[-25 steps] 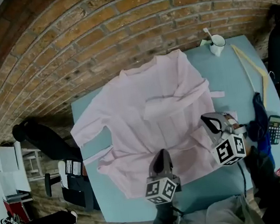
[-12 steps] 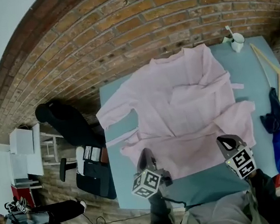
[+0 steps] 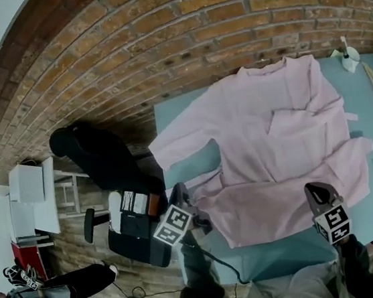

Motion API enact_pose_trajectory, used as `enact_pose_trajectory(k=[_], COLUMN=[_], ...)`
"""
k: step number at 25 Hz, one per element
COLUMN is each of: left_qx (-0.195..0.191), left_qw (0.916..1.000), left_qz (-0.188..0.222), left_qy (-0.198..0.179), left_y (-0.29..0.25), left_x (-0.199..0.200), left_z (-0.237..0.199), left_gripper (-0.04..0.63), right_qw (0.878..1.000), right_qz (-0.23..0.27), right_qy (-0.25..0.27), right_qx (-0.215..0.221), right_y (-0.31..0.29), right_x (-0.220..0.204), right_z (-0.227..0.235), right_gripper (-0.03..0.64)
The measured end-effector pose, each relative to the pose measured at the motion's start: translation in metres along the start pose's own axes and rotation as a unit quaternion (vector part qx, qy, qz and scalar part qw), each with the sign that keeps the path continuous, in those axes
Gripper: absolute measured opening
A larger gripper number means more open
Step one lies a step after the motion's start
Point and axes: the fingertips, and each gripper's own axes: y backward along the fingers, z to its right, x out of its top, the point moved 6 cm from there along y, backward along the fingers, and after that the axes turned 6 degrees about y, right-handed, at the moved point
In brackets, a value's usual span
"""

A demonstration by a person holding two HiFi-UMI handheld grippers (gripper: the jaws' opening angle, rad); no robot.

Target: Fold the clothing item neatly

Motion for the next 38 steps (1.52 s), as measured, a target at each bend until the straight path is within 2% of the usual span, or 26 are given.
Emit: enact_pose_trajectory(k=[3, 6, 11, 14, 16, 17, 18, 21, 22, 23, 24, 25, 26, 27, 28, 29, 30, 31, 32, 33, 34, 35, 36, 37, 38], left_qx=[0.006, -0.002, -0.007, 0.004, 0.015, 0.018, 0.016, -0.022, -0.033, -0.043, -0.052, -0.065, -0.083, -0.108, -0.139, -0.175, -0.209, -0.24, -0.273, -0.309, -0.342, -0.366, -0.38, -0.387, -0.388], left_qw=[0.9998, 0.9983, 0.9895, 0.9867, 0.9898, 0.9917, 0.9936, 0.9978, 0.9985, 0.9979, 0.9944, 0.9856, 0.9695, 0.9443, 0.909, 0.864, 0.8117, 0.7585, 0.7113, 0.6715, 0.6379, 0.6137, 0.6035, 0.6093, 0.6275], left_qz=[-0.019, -0.021, -0.008, -0.015, -0.036, -0.044, -0.044, 0.003, 0.026, 0.048, 0.07, 0.09, 0.107, 0.125, 0.144, 0.157, 0.156, 0.138, 0.118, 0.102, 0.083, 0.06, 0.033, 0.004, -0.027], left_qy=[0.006, 0.055, 0.144, 0.162, 0.137, 0.119, 0.103, 0.062, 0.037, -0.004, -0.059, -0.127, -0.204, -0.285, -0.366, -0.445, -0.523, -0.59, -0.637, -0.666, -0.685, -0.697, -0.7, -0.692, -0.675], left_y=[-0.038, -0.073, -0.108, -0.126, -0.137, -0.141, -0.143, -0.136, -0.13, -0.123, -0.115, -0.107, -0.099, -0.091, -0.082, -0.072, -0.062, -0.053, -0.046, -0.041, -0.039, -0.04, -0.04, -0.041, -0.042], left_x=[0.003, 0.012, 0.036, 0.05, 0.053, 0.054, 0.056, 0.065, 0.07, 0.076, 0.081, 0.085, 0.085, 0.081, 0.073, 0.061, 0.044, 0.02, -0.009, -0.041, -0.074, -0.105, -0.132, -0.154, -0.169], left_z=[-0.015, -0.032, -0.047, -0.052, -0.05, -0.048, -0.046, -0.028, -0.018, -0.006, 0.01, 0.031, 0.056, 0.086, 0.119, 0.154, 0.187, 0.216, 0.241, 0.264, 0.281, 0.292, 0.297, 0.296, 0.291], left_gripper=[0.156, 0.173, 0.185, 0.198, 0.177, 0.083, 0.017, 0.014, 0.014, 0.014, 0.014, 0.014, 0.014, 0.014, 0.014, 0.014, 0.014, 0.014, 0.014, 0.014, 0.015, 0.017, 0.022, 0.03, 0.062], right_qw=[1.0, 1.0, 0.999, 0.999, 0.999, 0.999, 0.999, 0.999, 0.999, 0.999, 0.998, 0.998, 0.998, 0.998, 0.997, 0.997, 0.997, 0.997, 0.997, 0.997, 0.997, 0.997, 0.997, 0.997, 0.997], right_qz=[-0.009, -0.015, -0.03, -0.036, -0.037, -0.036, -0.035, -0.032, -0.032, -0.033, -0.034, -0.035, -0.036, -0.039, -0.041, -0.042, -0.041, -0.038, -0.035, -0.034, -0.032, -0.03, -0.029, -0.027, -0.026], right_qy=[0.005, 0.013, 0.002, -0.004, -0.006, -0.006, -0.007, -0.012, -0.014, -0.016, -0.019, -0.023, -0.027, -0.031, -0.035, -0.038, -0.041, -0.042, -0.044, -0.045, -0.046, -0.048, -0.049, -0.051, -0.051], right_qx=[-0.003, -0.013, -0.022, -0.026, -0.03, -0.031, -0.032, -0.034, -0.035, -0.038, -0.041, -0.043, -0.046, -0.048, -0.05, -0.051, -0.051, -0.051, -0.05, -0.05, -0.05, -0.049, -0.049, -0.05, -0.051], right_y=[-0.015, -0.026, -0.038, -0.046, -0.049, -0.05, -0.05, -0.046, -0.043, -0.041, -0.039, -0.036, -0.033, -0.03, -0.027, -0.024, -0.021, -0.018, -0.014, -0.011, -0.008, -0.006, -0.003, 0.001, 0.007], right_x=[0.007, 0.011, 0.015, 0.012, 0.01, 0.011, 0.012, 0.01, 0.007, 0.004, 0.001, -0.002, -0.007, -0.012, -0.018, -0.022, -0.023, -0.023, -0.023, -0.024, -0.026, -0.028, -0.029, -0.031, -0.032], right_z=[-0.011, -0.02, -0.028, -0.031, -0.031, -0.032, -0.032, -0.032, -0.03, -0.028, -0.025, -0.023, -0.02, -0.018, -0.015, -0.014, -0.013, -0.012, -0.011, -0.009, -0.007, -0.005, -0.003, -0.002, 0.0], right_gripper=[0.002, 0.002, 0.002, 0.002, 0.002, 0.002, 0.002, 0.002, 0.002, 0.002, 0.002, 0.002, 0.002, 0.002, 0.002, 0.002, 0.002, 0.002, 0.002, 0.002, 0.002, 0.002, 0.002, 0.002, 0.002])
